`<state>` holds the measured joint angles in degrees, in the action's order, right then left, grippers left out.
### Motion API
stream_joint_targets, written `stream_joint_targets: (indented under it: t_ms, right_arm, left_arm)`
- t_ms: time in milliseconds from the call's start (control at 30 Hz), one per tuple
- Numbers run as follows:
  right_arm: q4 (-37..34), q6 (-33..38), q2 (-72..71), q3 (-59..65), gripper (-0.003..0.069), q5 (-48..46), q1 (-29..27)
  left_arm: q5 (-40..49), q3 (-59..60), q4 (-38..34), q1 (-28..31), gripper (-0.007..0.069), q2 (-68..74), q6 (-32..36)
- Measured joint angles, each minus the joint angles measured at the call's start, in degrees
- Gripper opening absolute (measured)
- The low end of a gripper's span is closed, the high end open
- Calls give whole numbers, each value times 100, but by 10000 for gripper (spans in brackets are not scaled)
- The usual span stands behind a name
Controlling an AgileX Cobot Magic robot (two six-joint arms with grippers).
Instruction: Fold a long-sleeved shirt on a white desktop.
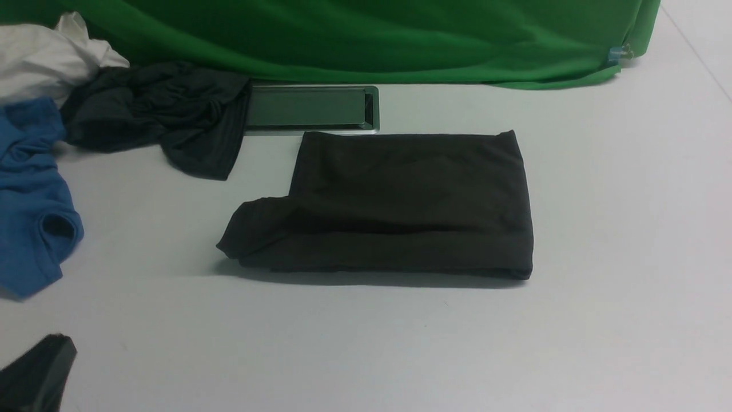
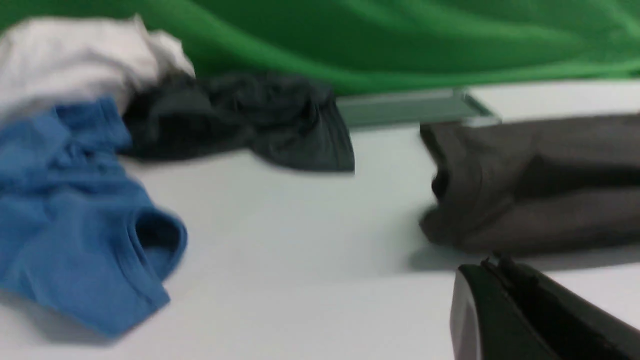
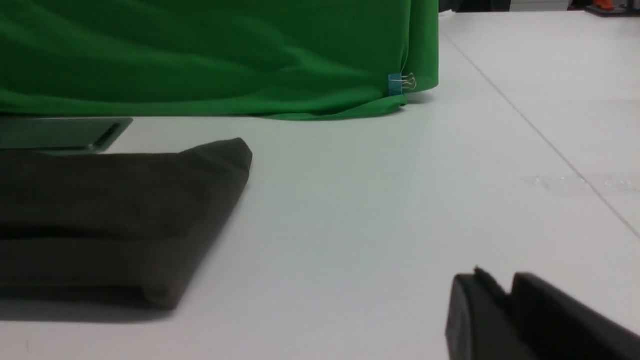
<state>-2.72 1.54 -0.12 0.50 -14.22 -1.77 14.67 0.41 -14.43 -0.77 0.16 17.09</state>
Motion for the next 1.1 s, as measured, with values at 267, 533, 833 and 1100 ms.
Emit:
stream_joint_targets:
  t_ms: [267, 533, 833, 1100]
  right_arm:
    - [0, 0, 0, 0, 106, 7, 0]
    - [0, 0, 0, 0, 124, 7, 0]
    - [0, 0, 0, 0, 141, 7, 0]
    - [0, 0, 0, 0, 165, 1, 0]
  left_arm:
    - [-29, 0, 49, 21, 17, -26, -116]
    - [-36, 0, 89, 21, 17, -26, -116]
    - [-56, 0, 106, 21, 18, -26, -115]
    - [-67, 0, 106, 21, 18, -26, -115]
